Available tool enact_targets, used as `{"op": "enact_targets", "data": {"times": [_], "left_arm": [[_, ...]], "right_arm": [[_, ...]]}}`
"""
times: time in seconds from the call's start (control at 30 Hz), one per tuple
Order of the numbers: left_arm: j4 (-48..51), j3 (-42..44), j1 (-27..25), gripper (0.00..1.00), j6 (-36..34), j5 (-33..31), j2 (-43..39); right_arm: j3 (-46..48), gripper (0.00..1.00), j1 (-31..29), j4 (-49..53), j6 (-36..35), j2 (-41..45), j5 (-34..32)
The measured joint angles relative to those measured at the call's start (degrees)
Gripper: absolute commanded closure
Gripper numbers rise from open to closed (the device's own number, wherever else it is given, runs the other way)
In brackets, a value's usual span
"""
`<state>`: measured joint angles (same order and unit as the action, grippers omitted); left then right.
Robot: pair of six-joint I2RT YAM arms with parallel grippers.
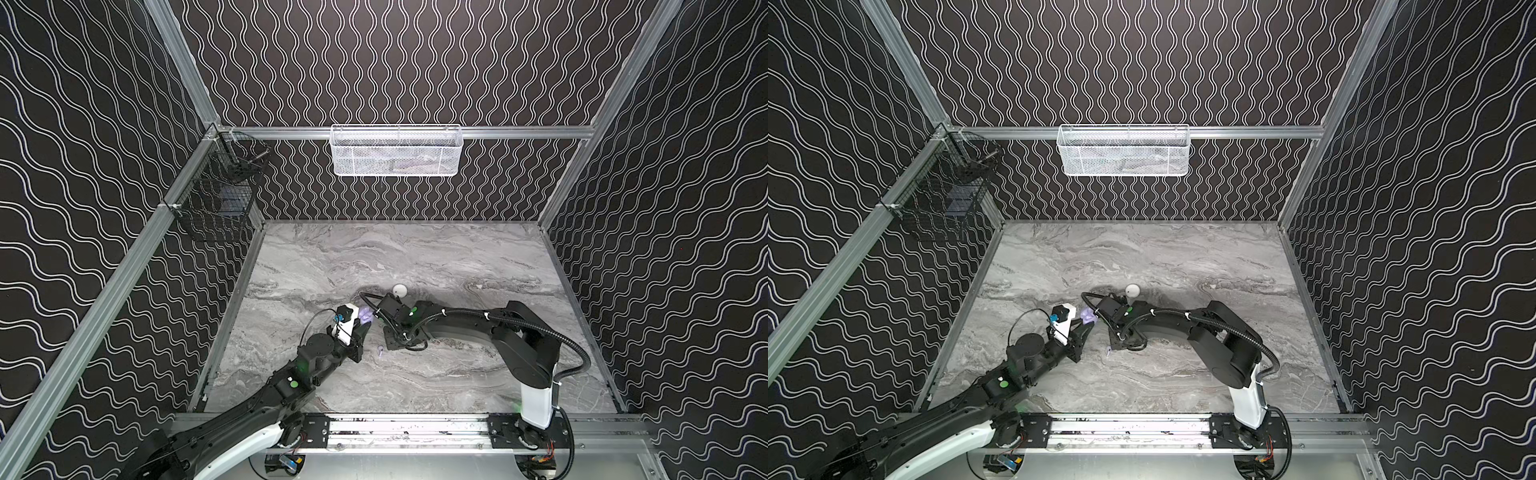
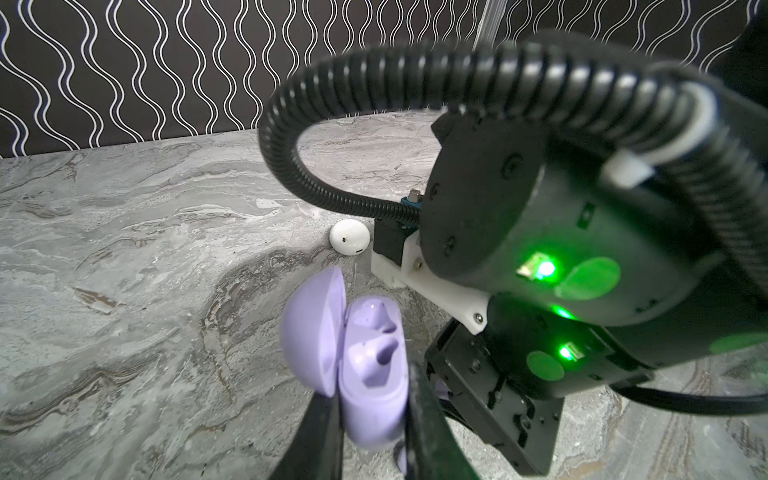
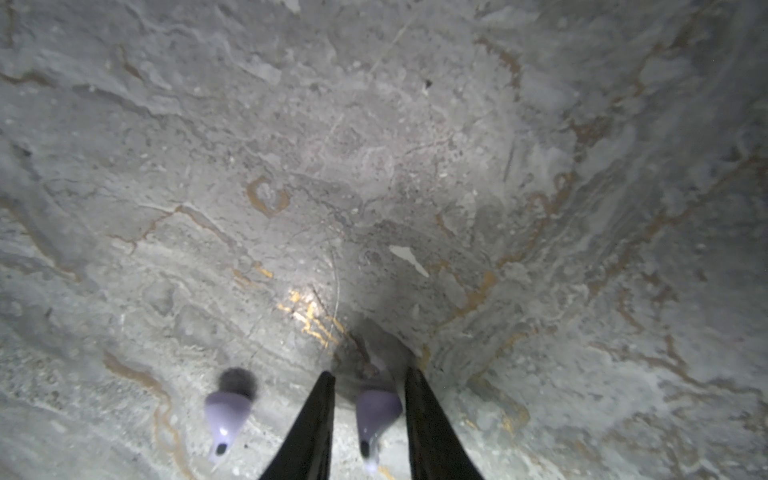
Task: Insert the wireless bluetooth earbuds into the charging case
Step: 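Lower the right gripper around the lavender earbud nearer the case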
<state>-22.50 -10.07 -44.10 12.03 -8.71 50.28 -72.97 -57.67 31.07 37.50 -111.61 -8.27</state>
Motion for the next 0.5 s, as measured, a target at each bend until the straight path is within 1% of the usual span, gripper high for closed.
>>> {"op": "enact_targets", "data": {"times": [0.5], "left_arm": [[0.1, 0.0, 0.0, 1.0, 0.0, 0.0, -0.2]], "right_arm": [[-0.3, 0.69, -0.5, 1.1, 0.6, -0.2, -1.0]]}}
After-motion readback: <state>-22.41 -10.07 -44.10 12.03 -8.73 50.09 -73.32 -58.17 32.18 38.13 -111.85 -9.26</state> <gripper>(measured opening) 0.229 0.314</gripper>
